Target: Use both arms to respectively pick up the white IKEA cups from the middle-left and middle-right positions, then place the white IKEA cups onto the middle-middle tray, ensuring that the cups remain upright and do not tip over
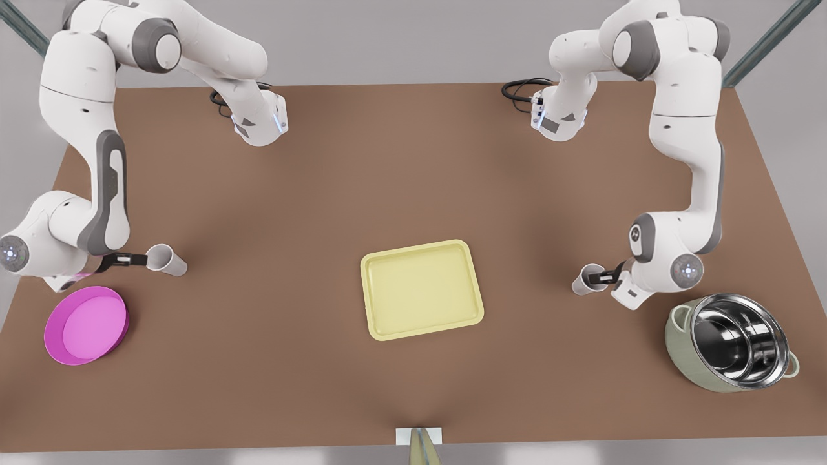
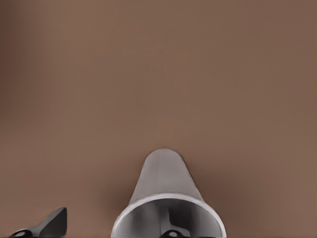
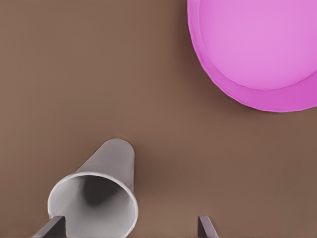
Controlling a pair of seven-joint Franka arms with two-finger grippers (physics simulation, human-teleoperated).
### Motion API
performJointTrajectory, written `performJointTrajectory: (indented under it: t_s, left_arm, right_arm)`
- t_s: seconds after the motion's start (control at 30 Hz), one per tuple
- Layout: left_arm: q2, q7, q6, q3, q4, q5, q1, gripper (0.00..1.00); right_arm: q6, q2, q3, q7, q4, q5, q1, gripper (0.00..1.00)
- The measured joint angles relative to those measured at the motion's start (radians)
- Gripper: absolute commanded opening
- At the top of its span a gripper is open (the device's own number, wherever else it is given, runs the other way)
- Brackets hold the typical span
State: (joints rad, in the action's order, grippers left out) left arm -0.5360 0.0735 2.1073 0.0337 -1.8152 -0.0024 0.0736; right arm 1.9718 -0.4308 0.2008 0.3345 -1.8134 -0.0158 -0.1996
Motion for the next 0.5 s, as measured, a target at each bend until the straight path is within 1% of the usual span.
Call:
performJointTrajectory:
  t_s: [0.03,0.07,0.13,0.33,0.37,0.43,0.47,0.5]
  left_arm:
    - [-0.002,0.001,0.008,0.000,-0.001,-0.001,0.000,0.42]
    - [-0.003,0.001,0.015,0.000,0.000,-0.010,0.000,0.37]
    - [0.000,0.003,0.025,0.000,0.002,-0.038,0.001,0.21]
    - [0.019,0.017,0.041,0.000,0.007,-0.068,-0.011,0.21]
    - [0.035,0.020,0.043,0.000,0.010,-0.093,-0.013,0.21]
    - [0.059,0.026,0.045,0.000,0.023,-0.134,-0.048,0.21]
    - [0.060,0.033,0.044,0.004,0.047,-0.148,-0.076,0.21]
    - [0.061,0.041,0.043,0.023,0.070,-0.159,-0.092,0.21]
  right_arm:
    - [0.036,0.010,0.000,0.006,-0.043,0.001,-0.005,1.00]
    - [0.073,0.023,0.000,0.012,-0.089,0.002,-0.010,1.00]
    - [0.141,0.024,-0.001,0.023,-0.136,0.003,-0.020,1.00]
    - [0.281,-0.021,-0.001,0.048,-0.180,0.007,-0.022,0.99]
    - [0.295,-0.029,-0.002,0.052,-0.180,0.010,-0.021,0.95]
    - [0.317,-0.041,-0.006,0.059,-0.180,0.013,-0.020,0.65]
    - [0.325,-0.042,-0.007,0.062,-0.180,0.014,-0.018,0.48]
    - [0.330,-0.040,-0.009,0.065,-0.178,0.015,-0.016,0.41]
